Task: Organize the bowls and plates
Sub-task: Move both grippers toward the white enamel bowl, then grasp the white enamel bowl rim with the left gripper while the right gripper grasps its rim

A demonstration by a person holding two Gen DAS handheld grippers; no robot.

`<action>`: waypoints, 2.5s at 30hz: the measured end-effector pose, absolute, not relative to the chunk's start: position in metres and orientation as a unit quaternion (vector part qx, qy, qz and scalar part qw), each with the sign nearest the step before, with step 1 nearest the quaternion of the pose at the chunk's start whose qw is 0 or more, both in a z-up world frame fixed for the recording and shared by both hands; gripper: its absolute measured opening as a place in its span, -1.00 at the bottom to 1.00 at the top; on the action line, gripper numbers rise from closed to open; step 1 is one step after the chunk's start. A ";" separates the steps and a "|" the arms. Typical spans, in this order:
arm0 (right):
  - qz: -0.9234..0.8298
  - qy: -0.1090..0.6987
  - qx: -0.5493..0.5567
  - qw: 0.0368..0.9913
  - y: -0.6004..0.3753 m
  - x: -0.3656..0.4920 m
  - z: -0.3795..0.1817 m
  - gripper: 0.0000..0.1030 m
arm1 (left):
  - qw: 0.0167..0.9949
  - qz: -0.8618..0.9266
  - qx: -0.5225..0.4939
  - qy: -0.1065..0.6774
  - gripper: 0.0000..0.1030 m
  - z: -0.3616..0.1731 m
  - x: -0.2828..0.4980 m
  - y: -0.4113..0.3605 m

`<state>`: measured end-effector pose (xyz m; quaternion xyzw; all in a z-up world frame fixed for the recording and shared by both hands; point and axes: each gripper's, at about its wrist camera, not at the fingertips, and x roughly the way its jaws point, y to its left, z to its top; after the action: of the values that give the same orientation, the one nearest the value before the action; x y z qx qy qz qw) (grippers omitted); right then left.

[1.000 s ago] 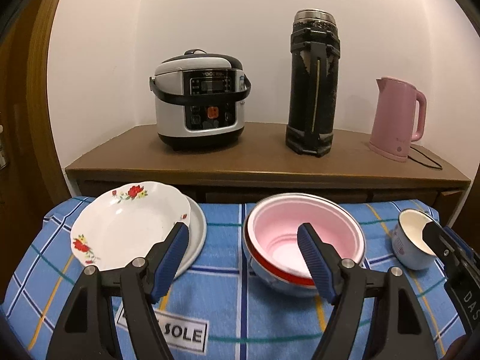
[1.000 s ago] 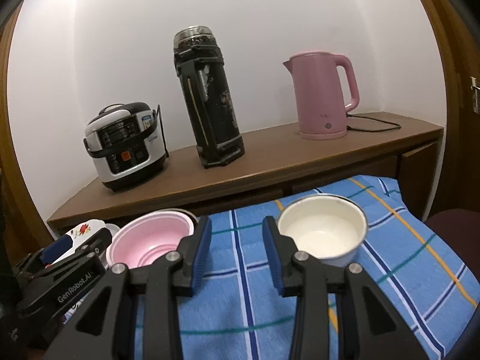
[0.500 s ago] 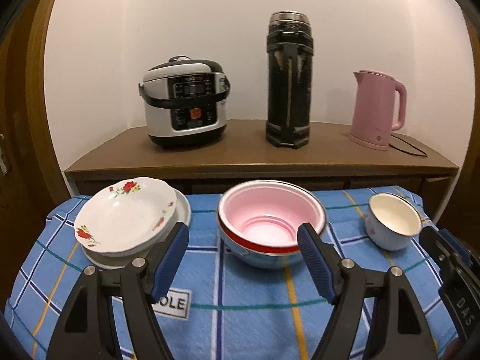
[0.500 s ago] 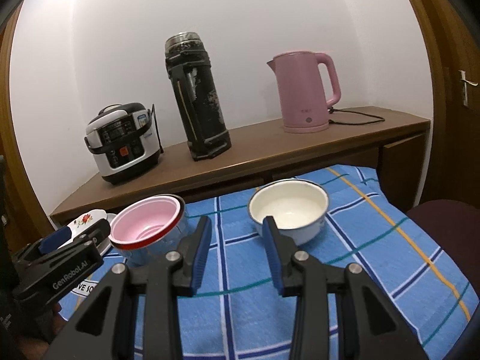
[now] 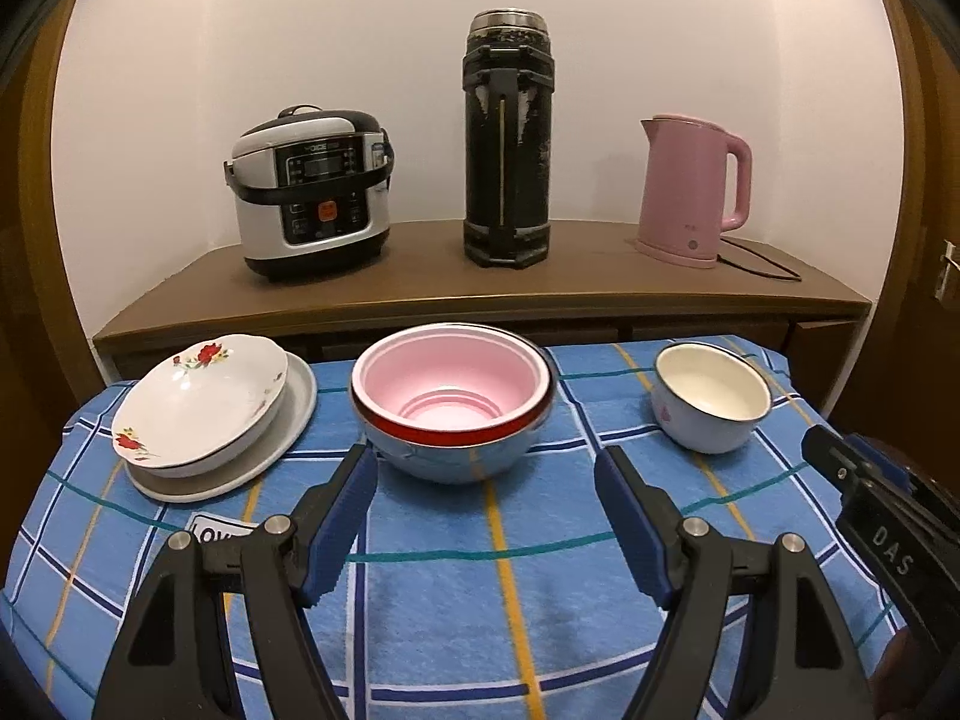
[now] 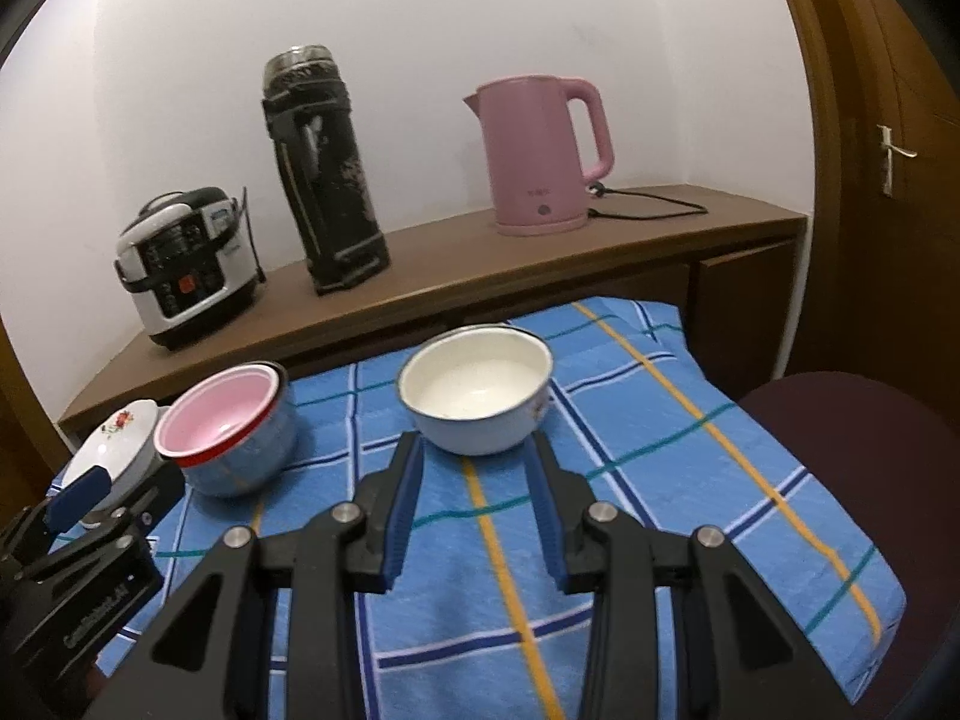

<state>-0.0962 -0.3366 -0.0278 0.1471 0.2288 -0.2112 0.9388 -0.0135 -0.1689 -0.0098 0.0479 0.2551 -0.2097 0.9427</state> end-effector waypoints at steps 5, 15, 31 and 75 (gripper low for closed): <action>-0.224 0.243 0.140 0.933 -0.343 -0.098 -0.030 -0.29 | 0.940 -0.220 0.050 0.257 0.49 -0.009 -0.017 -0.174; -0.231 0.254 0.139 0.929 -0.353 -0.098 -0.034 -0.29 | 0.934 -0.232 0.053 0.267 0.49 -0.013 -0.019 -0.183; -0.250 0.257 0.144 0.922 -0.371 -0.099 -0.036 -0.29 | 0.921 -0.258 0.062 0.284 0.49 -0.020 -0.019 -0.202; -0.172 0.269 0.230 0.919 -0.440 -0.013 -0.049 -0.44 | 0.881 -0.288 0.063 0.371 -0.28 -0.039 0.089 -0.323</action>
<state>-0.0127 -0.4401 -0.0494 0.2296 0.2690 -0.1717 0.9195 0.0892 -0.3233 -0.0386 0.0630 0.3713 -0.2876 0.8806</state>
